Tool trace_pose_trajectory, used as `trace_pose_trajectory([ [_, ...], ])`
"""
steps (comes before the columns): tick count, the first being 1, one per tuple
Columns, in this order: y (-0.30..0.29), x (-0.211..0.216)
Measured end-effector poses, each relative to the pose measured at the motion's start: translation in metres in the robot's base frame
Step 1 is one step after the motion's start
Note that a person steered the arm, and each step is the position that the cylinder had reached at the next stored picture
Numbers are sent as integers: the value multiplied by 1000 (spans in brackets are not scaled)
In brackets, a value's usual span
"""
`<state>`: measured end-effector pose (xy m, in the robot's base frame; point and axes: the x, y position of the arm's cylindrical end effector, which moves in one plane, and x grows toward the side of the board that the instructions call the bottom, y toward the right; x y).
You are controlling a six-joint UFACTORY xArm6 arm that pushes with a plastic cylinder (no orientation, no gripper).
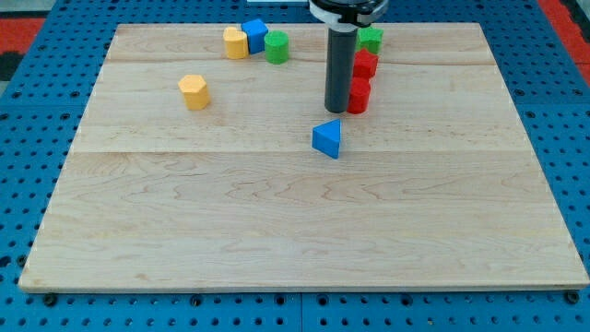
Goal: Move the green circle in between red circle and blue triangle
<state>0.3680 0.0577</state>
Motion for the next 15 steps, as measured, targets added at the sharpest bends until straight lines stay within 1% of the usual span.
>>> trace_pose_trajectory([
  [1,-74,4],
  [3,-52,-80],
  [4,-49,-139],
  [5,-88,-159],
  [6,-95,-90],
  [7,-77,-34],
  [8,-77,-28],
  [13,-78,-28],
  [14,-96,-26],
  [15,-139,-25],
])
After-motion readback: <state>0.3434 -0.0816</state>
